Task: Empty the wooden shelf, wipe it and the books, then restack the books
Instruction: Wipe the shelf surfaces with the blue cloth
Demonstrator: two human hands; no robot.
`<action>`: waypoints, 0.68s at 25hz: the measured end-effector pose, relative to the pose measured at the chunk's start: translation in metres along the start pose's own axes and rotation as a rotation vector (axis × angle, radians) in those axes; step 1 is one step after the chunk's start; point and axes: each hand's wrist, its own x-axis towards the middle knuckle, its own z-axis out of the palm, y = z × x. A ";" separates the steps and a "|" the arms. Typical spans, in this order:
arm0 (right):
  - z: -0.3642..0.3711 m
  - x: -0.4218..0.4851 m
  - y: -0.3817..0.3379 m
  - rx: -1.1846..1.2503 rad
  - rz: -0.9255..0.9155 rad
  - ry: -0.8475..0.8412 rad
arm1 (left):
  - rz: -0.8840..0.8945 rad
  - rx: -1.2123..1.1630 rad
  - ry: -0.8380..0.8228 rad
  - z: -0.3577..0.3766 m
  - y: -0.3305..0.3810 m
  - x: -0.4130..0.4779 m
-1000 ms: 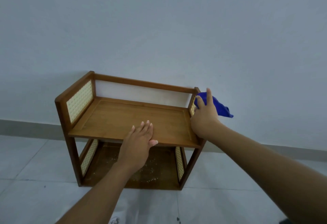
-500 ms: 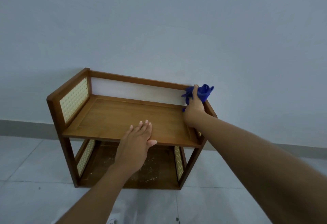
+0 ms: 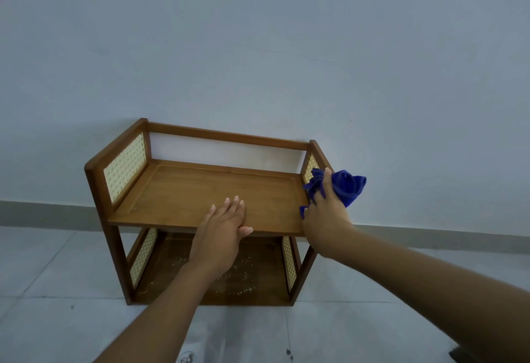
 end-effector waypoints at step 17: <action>-0.090 0.093 0.017 0.490 -0.126 0.626 | -0.147 -0.195 0.452 -0.154 -0.026 0.021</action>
